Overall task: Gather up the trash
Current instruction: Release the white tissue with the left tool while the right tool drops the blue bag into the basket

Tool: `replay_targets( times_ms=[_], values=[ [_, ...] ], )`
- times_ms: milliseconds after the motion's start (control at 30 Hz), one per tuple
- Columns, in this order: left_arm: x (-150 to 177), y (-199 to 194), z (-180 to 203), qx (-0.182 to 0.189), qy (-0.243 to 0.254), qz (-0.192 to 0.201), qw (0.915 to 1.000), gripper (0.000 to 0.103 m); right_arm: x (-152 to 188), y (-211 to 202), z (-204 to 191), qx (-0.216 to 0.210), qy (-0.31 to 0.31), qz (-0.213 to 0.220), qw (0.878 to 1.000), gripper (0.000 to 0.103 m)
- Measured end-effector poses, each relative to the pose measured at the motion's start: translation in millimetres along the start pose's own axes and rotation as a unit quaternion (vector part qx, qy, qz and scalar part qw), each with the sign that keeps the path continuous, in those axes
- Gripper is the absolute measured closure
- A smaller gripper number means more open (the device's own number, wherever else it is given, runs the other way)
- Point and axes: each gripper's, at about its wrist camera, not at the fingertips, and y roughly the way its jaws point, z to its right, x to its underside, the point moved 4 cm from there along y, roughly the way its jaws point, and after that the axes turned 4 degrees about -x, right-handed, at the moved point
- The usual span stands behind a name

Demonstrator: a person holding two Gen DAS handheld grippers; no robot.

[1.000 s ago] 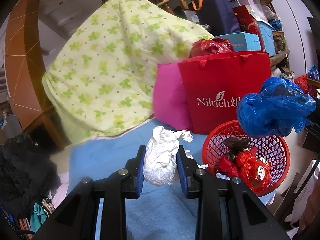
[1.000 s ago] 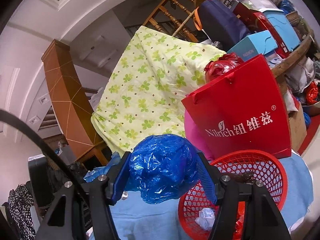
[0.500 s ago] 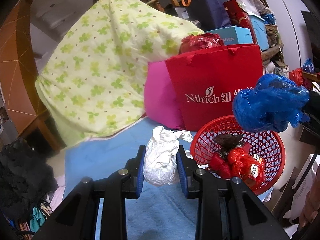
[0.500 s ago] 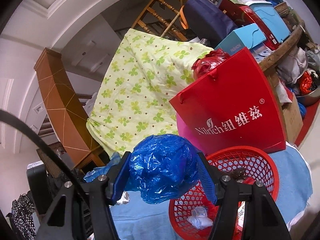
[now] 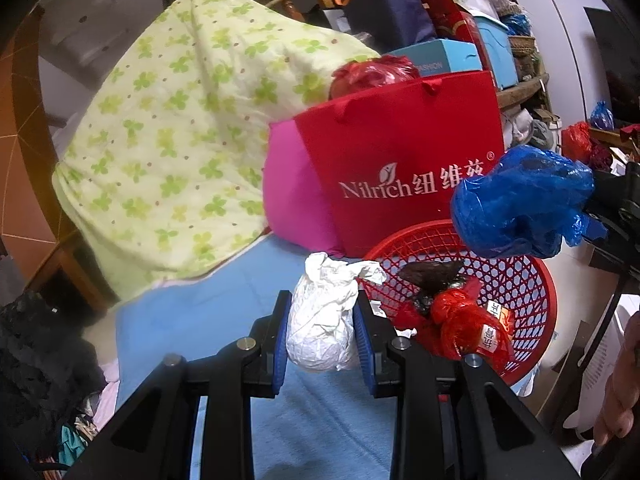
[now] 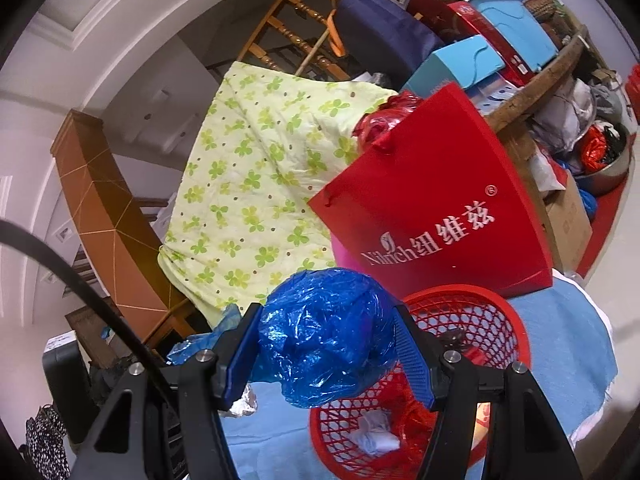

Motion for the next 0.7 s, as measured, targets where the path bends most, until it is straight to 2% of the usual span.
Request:
replay_targets(
  times_ms=[233,467,700],
  values=[
    [2.6,12.1,18.0,0.016,0.007,-0.009,0.9998,0.071,1.1,-0.4,22.0,0.017,0.017,-0.003,1.0,0.035],
    [5.9,28.3,33.8,0.06,-0.007,-0.018,0.998,0.07,7.6,3.3,49.3,0.038,0.041,-0.013,0.998,0.035],
    [8.6,46.1,50.1,0.081,-0.009,-0.03,0.9962,0.07,12.8,8.7,75.9,0.055,0.067,-0.02,0.996,0.035]
  ],
)
